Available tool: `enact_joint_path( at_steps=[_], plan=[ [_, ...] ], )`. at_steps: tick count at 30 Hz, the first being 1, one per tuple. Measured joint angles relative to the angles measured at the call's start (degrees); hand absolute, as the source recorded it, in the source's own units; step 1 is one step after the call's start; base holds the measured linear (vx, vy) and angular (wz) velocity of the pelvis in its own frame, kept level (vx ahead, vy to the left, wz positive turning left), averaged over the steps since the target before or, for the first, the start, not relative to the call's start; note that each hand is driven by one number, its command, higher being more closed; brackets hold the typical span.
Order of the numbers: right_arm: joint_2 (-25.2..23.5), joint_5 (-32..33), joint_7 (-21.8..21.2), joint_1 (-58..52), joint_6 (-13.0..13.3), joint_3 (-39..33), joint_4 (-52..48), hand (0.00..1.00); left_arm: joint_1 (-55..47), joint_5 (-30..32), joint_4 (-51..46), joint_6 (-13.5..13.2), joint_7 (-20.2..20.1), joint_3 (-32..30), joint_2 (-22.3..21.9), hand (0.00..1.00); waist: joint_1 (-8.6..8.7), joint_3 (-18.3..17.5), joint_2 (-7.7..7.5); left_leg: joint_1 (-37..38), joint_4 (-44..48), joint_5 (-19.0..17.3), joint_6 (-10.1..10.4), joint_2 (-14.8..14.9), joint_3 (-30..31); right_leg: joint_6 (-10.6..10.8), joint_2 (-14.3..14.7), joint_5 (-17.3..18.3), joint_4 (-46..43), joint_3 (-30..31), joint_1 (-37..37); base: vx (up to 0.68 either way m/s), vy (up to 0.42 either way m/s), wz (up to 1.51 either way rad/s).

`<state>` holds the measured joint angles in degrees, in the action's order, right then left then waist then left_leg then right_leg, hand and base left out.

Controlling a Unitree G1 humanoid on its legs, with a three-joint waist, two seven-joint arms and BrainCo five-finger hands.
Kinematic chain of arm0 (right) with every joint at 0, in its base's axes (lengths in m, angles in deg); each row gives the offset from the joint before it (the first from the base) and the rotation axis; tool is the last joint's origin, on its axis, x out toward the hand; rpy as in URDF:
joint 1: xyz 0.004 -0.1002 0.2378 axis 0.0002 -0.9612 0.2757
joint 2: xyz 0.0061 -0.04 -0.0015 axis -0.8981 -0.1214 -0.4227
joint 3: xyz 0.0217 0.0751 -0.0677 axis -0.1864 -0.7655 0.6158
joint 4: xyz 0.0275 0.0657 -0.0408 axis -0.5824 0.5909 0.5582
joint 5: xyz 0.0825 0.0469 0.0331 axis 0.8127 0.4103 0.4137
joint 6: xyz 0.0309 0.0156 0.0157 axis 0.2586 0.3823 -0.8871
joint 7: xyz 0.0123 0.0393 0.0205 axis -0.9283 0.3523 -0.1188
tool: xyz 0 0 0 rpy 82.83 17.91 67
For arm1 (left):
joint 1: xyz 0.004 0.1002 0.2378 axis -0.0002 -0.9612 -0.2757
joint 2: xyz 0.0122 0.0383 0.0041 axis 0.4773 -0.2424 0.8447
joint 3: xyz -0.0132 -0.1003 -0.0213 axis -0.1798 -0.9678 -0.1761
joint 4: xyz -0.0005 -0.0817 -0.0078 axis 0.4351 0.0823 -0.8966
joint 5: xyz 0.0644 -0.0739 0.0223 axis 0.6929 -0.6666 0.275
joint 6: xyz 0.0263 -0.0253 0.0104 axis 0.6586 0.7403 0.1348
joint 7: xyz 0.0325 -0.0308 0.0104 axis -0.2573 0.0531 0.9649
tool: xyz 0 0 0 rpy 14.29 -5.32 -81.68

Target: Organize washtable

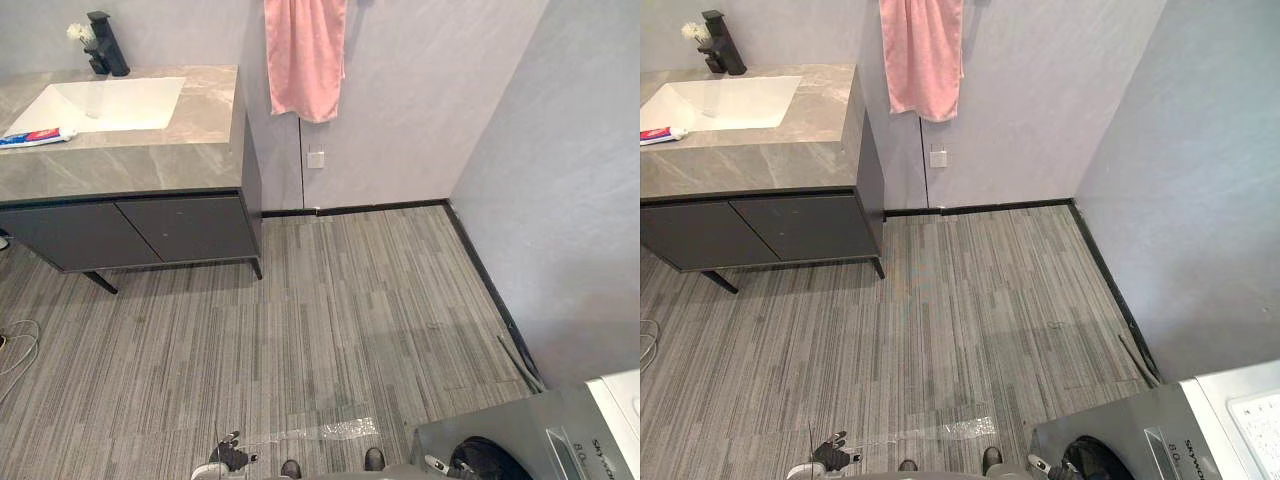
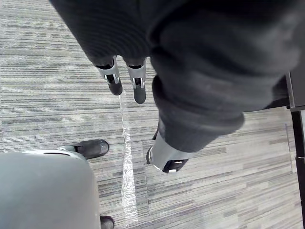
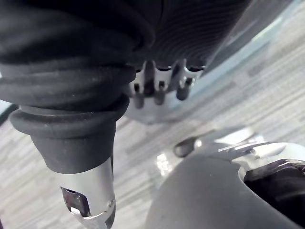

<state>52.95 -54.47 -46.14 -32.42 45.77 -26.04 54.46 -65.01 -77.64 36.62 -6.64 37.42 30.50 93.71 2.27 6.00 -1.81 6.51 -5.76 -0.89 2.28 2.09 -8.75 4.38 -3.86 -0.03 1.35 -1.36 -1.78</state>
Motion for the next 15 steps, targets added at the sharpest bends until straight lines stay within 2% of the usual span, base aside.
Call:
enact_joint_path(
  at_steps=[5, 15],
  plan=[
    [-0.03, -0.05, 0.02, -0.28, 0.19, 0.27, -0.46, 0.0, 0.17, -0.91, 0.03, -0.3, 0.0, 0.2, -0.43, 0.0, 0.09, -0.02, 0.05, 0.13, -0.04, 0.02, 0.02, -0.12, -0.63, 0.62, 0.04, -0.77, 0.97, -0.25, -0.68, -0.03, -0.022, -0.06],
    [0.35, -0.16, 0.01, -0.21, 0.65, 1.73, -0.43, 0.0, 1.17, -0.82, 0.06, -0.82, 0.23, 2.44, -2.37, 0.0, 0.14, -0.1, 0.28, 0.47, 0.29, 0.04, 0.02, -0.08, -0.05, 0.21, 0.09, -1.37, 2.73, -1.82, -2.51, 0.02, -0.029, 0.06]
  ],
)
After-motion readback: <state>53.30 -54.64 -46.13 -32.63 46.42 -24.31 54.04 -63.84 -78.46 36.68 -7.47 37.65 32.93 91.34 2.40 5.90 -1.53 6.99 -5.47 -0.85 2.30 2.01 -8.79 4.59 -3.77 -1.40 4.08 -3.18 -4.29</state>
